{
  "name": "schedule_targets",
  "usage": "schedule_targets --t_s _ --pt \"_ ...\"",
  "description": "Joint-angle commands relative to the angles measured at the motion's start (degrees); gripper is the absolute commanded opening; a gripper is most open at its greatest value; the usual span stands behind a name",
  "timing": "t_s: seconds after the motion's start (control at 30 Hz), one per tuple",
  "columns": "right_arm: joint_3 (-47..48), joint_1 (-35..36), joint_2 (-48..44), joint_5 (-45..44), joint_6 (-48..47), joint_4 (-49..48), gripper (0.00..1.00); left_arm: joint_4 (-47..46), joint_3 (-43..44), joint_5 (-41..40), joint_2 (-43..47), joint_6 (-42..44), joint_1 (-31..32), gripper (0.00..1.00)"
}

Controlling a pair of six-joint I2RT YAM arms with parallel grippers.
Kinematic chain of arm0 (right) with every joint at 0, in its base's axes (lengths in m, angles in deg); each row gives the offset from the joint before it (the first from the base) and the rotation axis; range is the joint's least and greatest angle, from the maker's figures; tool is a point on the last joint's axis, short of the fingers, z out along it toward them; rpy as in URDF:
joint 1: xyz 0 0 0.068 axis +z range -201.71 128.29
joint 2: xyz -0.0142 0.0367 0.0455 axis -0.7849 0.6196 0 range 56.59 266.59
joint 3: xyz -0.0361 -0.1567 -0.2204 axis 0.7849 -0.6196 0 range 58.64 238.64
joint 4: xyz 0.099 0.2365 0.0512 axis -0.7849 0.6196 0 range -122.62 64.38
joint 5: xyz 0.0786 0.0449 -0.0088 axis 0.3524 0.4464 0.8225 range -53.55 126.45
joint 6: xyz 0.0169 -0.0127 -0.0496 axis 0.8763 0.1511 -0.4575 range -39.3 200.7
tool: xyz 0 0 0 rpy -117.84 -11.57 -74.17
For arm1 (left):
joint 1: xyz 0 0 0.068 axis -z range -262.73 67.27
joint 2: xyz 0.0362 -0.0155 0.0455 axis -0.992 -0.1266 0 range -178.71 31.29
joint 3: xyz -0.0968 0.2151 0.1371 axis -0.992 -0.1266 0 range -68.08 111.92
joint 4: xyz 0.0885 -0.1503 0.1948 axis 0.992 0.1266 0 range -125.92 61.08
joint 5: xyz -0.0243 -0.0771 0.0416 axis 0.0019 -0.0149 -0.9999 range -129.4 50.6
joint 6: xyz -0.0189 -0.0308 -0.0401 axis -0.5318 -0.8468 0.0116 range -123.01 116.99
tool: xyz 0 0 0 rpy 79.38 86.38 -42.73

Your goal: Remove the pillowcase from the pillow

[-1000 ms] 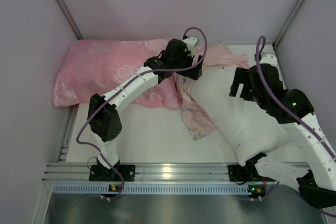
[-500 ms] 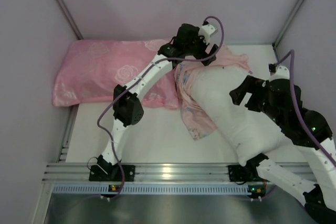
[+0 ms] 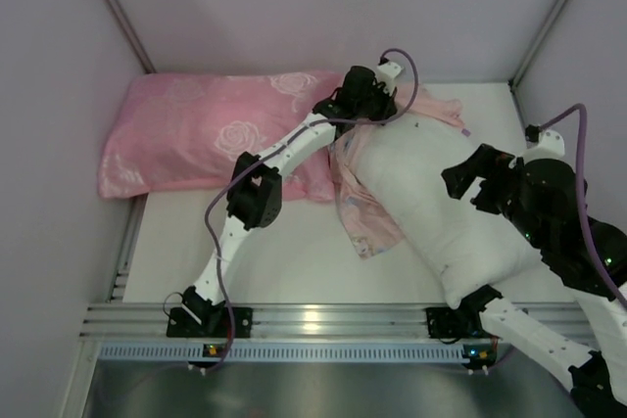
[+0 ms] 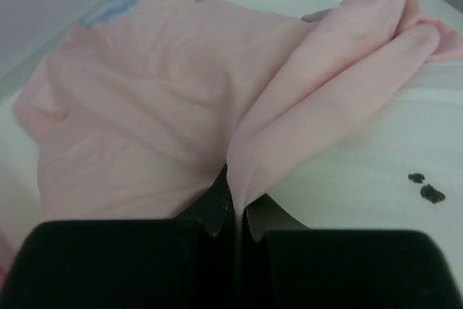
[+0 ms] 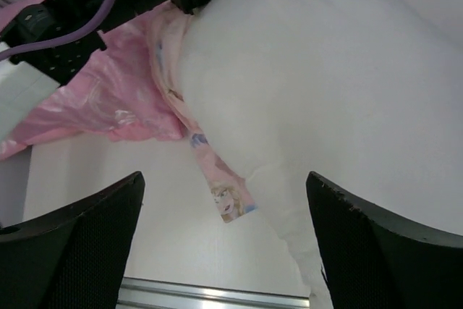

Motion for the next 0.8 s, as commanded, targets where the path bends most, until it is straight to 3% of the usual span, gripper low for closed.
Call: schedule_targets --t_s 0.0,0.07,0.2,0.47,0.63,0.67,0.77 --pt "-2.5 -0.2 3.4 -7.2 0.4 1.7 0.88 -12.5 -16.0 -13.5 12.6 -11.9 -1.9 0.00" --pt "-2.9 -0.2 4.8 -9.9 0.9 1.6 0.90 -18.8 -30.5 -16.8 24.6 -14.2 -2.0 0.00" --pt "0.0 -0.7 7.7 -12.4 -2.7 -0.3 0.95 -26.0 -43.4 -12.8 39.3 -17.4 -2.0 0.00" --pt "11.6 -2.8 21.2 -9.0 -21.2 -9.4 0.99 -27.9 -57.7 -7.1 55.3 -23.1 -1.9 0.00" --pt "10.1 -12.9 26.3 4.7 -29.6 -15.6 1.00 -27.7 -61.5 -5.9 58.8 -23.7 -1.9 0.00" --pt "9.7 -17.0 26.6 11.5 -30.0 -16.5 1.00 -27.3 -61.6 -5.7 59.0 -23.5 -1.9 0.00" --pt "8.0 -18.6 27.6 22.1 -32.0 -16.9 0.99 -26.3 -61.9 -5.4 59.8 -23.0 -1.9 0.00"
